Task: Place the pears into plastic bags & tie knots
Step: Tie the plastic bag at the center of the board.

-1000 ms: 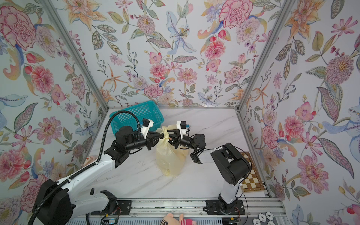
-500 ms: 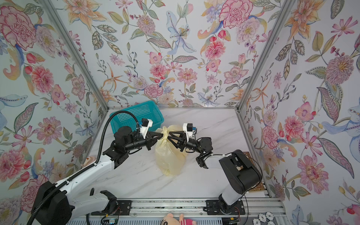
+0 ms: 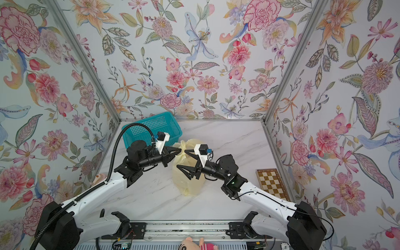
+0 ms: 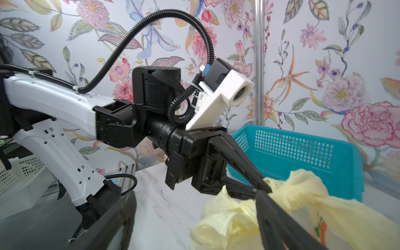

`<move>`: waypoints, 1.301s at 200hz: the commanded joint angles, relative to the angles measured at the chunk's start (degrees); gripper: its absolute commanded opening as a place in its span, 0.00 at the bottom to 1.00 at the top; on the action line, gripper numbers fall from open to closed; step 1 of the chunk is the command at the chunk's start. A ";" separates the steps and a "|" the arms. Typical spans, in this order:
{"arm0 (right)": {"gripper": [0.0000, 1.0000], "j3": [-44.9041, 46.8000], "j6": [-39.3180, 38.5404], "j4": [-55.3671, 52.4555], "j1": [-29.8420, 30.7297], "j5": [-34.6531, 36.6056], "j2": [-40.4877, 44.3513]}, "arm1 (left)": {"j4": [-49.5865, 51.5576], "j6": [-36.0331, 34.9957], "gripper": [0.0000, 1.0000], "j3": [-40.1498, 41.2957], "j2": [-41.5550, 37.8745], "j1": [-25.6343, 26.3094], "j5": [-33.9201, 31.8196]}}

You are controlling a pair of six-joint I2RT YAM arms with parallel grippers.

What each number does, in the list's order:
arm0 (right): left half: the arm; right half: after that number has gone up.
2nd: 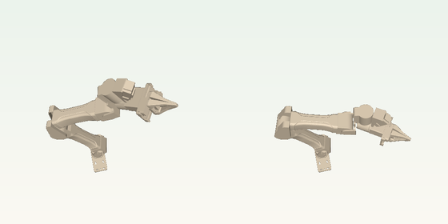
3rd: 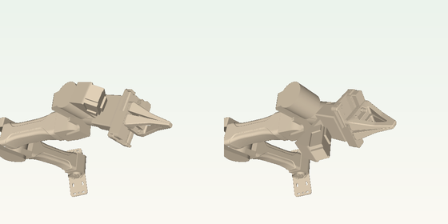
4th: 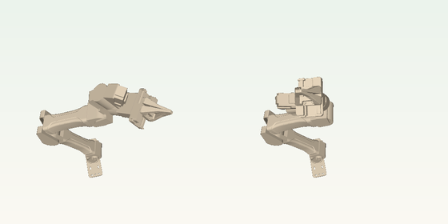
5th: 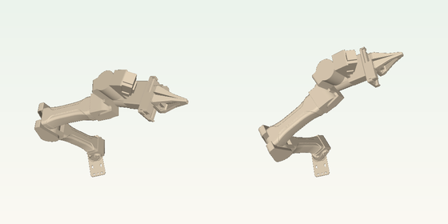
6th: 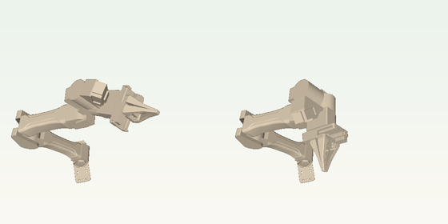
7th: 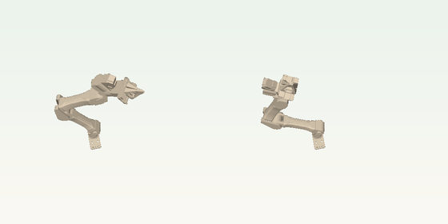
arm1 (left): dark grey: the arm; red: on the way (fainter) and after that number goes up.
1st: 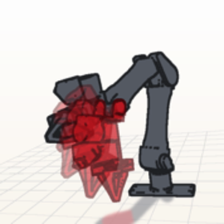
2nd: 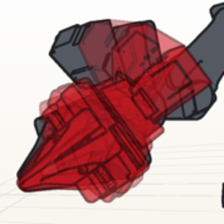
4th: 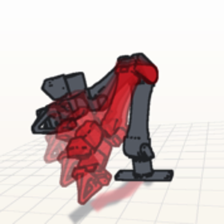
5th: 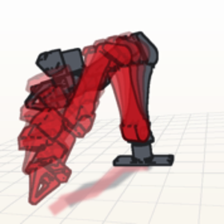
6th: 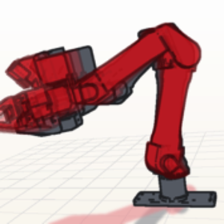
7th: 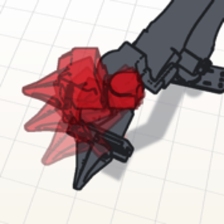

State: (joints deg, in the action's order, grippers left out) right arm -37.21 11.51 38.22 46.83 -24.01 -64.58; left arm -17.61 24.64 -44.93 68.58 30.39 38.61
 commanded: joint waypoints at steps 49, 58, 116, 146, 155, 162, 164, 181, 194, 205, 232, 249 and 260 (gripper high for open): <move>0.79 0.54 2.39 -6.71 0.65 11.92 -0.50 | -0.16 -1.33 0.00 -1.57 -0.15 0.28 0.41; 0.80 0.77 2.66 -7.26 0.69 12.34 -0.09 | -0.15 -1.29 0.00 -1.57 -0.11 0.28 0.41; 0.84 2.71 4.55 -8.77 0.68 14.32 2.78 | -0.24 -1.40 0.00 -1.74 0.16 0.29 0.67; 0.66 3.19 5.64 -8.00 0.67 13.36 2.11 | -0.40 -1.50 0.00 -1.83 0.24 0.28 0.76; 0.56 3.24 6.10 -7.39 0.70 12.79 1.86 | -0.37 -1.54 0.00 -1.92 0.24 0.33 0.85; 0.48 3.13 6.39 -7.11 0.69 12.37 1.65 | -0.38 -1.49 0.00 -2.00 0.24 0.28 0.78; 0.46 3.05 6.44 -7.15 0.65 12.16 1.58 | -0.29 -1.52 0.00 -2.05 0.24 0.39 0.75; 0.29 2.60 6.72 -7.07 0.61 10.73 1.30 | -0.21 -1.66 0.00 -2.18 0.00 0.28 0.29; 0.16 2.49 6.83 -7.26 0.52 10.18 1.52 | 0.06 -2.00 0.00 -2.18 -0.26 0.33 -0.55; 0.04 2.26 6.69 -8.34 0.38 10.16 2.02 | 0.67 -2.48 0.00 -2.42 -0.67 0.29 -1.82; 0.00 1.15 4.77 -15.03 -0.67 12.81 5.28 | 4.00 -3.43 0.00 -3.64 -2.58 -0.11 -7.24; 0.00 0.33 3.55 -21.20 -2.51 15.28 7.93 | 6.37 -3.98 0.00 -3.98 -4.69 -1.06 -11.22; 0.00 -0.26 2.25 -25.75 -4.10 16.56 9.65 | 7.71 -4.10 0.00 -3.65 -6.47 -2.08 -14.47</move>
State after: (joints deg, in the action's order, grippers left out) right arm -35.00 16.71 22.50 45.34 -11.25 -58.83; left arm -13.19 22.17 -46.76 66.57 29.98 32.16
